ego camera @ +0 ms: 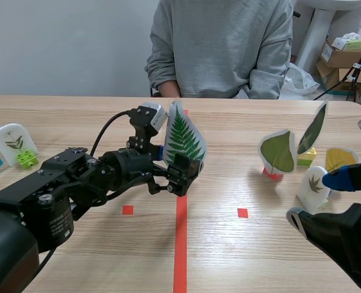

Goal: Do the leaf sorting experiment

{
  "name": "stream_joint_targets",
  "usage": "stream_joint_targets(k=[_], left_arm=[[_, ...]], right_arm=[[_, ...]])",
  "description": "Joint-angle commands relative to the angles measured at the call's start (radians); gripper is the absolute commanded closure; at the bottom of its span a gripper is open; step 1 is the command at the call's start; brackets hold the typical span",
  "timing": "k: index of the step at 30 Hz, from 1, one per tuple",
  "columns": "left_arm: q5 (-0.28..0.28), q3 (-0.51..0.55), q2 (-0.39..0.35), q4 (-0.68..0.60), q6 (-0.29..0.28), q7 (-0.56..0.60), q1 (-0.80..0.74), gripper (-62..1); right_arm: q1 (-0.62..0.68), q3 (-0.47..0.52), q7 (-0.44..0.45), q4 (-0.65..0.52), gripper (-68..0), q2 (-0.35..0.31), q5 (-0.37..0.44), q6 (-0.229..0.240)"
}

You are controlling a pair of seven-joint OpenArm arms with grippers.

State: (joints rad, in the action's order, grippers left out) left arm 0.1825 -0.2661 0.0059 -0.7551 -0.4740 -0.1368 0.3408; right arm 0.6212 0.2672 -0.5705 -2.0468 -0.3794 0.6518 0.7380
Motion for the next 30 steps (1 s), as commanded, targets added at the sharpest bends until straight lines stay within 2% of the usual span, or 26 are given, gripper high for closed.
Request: stream_joint_targets(k=[1, 8, 13, 17, 30], left_arm=[[0.006, 0.006, 0.001, -0.023, 0.0, 0.018, 0.009, -52.0], [0.007, 0.006, 0.002, -0.023, 0.016, 0.018, 0.009, -50.9], [0.008, 0.006, 0.002, -0.023, 0.016, 0.018, 0.008, -35.9], [0.027, 0.006, 0.004, -0.023, 0.016, 0.018, 0.008, -28.6], [0.027, 0.006, 0.016, -0.023, 0.016, 0.022, 0.008, -6.5]], right_arm=[[-0.006, 0.006, 0.012, 0.002, -48.1, -0.008, 0.007, 0.008], [-0.006, 0.006, 0.012, 0.002, -48.1, -0.008, 0.007, 0.008], [-0.006, 0.006, 0.012, 0.002, -48.1, -0.008, 0.007, 0.008], [-0.006, 0.006, 0.012, 0.002, -48.1, -0.008, 0.007, 0.008], [-0.006, 0.006, 0.012, 0.002, -48.1, -0.008, 0.007, 0.008]])
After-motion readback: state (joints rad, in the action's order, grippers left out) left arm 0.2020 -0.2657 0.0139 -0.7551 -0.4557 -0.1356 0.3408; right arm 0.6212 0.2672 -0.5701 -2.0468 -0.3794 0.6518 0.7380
